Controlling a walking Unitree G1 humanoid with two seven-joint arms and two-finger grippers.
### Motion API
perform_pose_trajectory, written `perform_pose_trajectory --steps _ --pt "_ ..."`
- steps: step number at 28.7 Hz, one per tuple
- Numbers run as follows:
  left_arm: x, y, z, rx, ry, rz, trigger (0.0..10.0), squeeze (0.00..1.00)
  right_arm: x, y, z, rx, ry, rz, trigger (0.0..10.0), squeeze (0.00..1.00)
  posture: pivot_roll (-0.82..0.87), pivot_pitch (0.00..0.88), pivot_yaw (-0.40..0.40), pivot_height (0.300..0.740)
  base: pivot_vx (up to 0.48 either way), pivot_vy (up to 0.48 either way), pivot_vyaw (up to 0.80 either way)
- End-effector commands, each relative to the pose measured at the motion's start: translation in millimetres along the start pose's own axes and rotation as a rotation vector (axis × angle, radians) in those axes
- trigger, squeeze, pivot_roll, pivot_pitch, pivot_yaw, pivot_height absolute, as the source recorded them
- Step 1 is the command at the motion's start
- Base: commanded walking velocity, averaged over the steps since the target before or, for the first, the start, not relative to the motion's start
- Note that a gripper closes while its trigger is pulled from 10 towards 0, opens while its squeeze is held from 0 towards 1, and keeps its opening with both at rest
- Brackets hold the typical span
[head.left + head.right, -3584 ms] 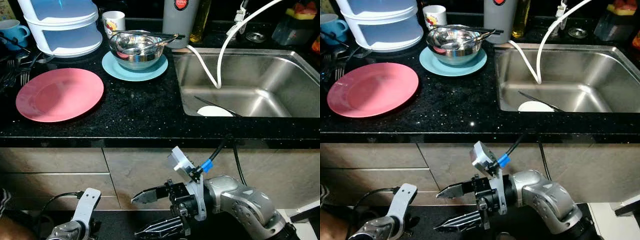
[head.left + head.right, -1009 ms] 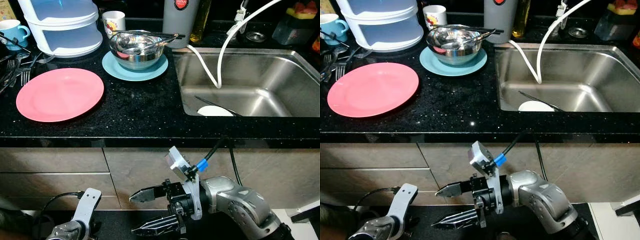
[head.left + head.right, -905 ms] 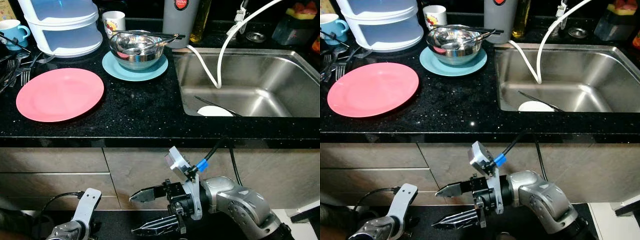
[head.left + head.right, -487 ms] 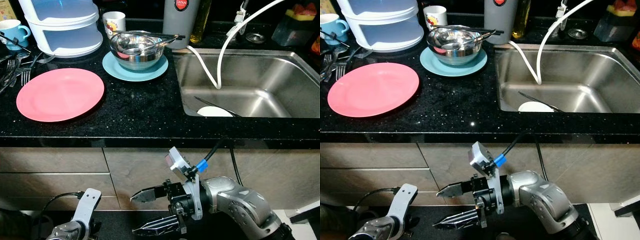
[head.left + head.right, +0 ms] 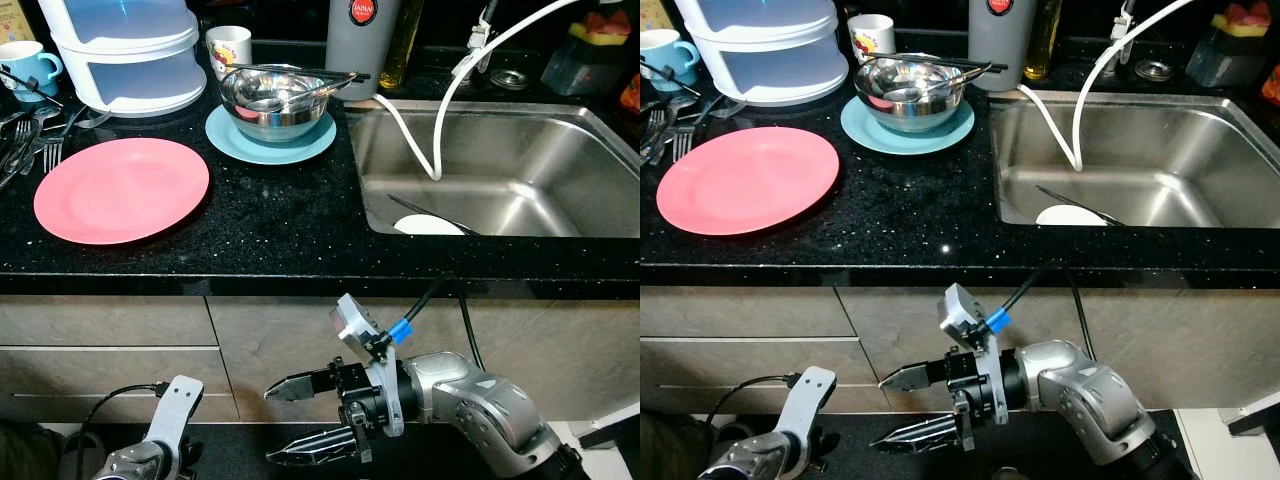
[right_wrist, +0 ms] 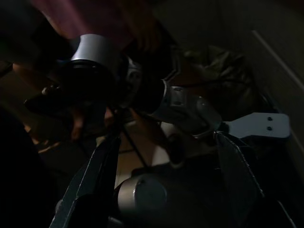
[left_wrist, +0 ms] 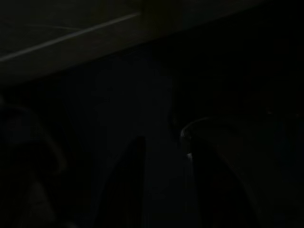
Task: Kitchen organization
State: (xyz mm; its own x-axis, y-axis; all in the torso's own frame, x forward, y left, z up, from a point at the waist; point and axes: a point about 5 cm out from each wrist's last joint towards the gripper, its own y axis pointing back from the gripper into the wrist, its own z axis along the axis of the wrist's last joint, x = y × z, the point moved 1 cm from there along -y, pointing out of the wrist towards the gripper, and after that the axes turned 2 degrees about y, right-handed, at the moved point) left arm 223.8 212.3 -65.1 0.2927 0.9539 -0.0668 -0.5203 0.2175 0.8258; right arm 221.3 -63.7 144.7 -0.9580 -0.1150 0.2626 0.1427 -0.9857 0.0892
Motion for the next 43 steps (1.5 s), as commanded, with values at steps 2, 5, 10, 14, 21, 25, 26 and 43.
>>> perform_pose_trajectory --steps 2,5,10,14,21,25,26,43 --pt "-0.1 0.8 -7.2 0.036 -0.013 -0.01 10.0 0.0 -0.9 -1.9 -0.7 0.01 0.016 -0.023 10.0 0.0 -0.03 0.104 0.079 0.74 0.0 0.0 0.0" --pt "2.1 1.8 -8.0 0.044 -0.019 -0.01 10.0 0.0 -3.8 -6.6 -2.0 0.03 0.043 -0.084 10.0 0.0 -0.05 0.114 0.116 0.74 0.0 0.0 0.0" --pt "2.3 2.0 -7.6 0.047 -0.023 -0.015 10.0 0.0 -3.9 -7.3 -3.6 0.05 0.058 -0.113 10.0 0.0 -0.06 0.12 0.12 0.74 0.0 0.0 0.0" --pt "1.6 1.8 -7.6 0.046 -0.022 -0.018 10.0 0.0 -1.8 -7.6 -5.5 0.072 0.076 -0.126 10.0 0.0 -0.06 0.122 0.112 0.74 0.0 0.0 0.0" --pt "0.5 1.3 -8.5 0.042 -0.012 -0.016 10.0 0.0 -0.8 -7.6 -5.1 0.076 0.107 -0.148 10.0 0.0 -0.04 0.127 0.091 0.74 0.0 0.0 0.0" --pt "0.3 1.2 -9.1 0.039 -0.003 -0.013 10.0 0.0 -1.4 -7.2 -4.2 0.076 0.128 -0.166 10.0 0.0 -0.03 0.133 0.077 0.74 0.0 0.0 0.0" --pt "0.2 1.3 -9.3 0.039 -0.002 -0.013 10.0 0.0 -1.4 -7.1 -4.1 0.075 0.131 -0.17 10.0 0.0 -0.03 0.133 0.077 0.74 0.0 0.0 0.0" --pt "4.6 3.1 -10.0 0.037 0.004 -0.001 10.0 0.0 -2.5 -9.6 -4.4 0.081 0.145 -0.175 10.0 0.0 -0.01 0.138 0.071 0.74 0.0 0.0 0.0"
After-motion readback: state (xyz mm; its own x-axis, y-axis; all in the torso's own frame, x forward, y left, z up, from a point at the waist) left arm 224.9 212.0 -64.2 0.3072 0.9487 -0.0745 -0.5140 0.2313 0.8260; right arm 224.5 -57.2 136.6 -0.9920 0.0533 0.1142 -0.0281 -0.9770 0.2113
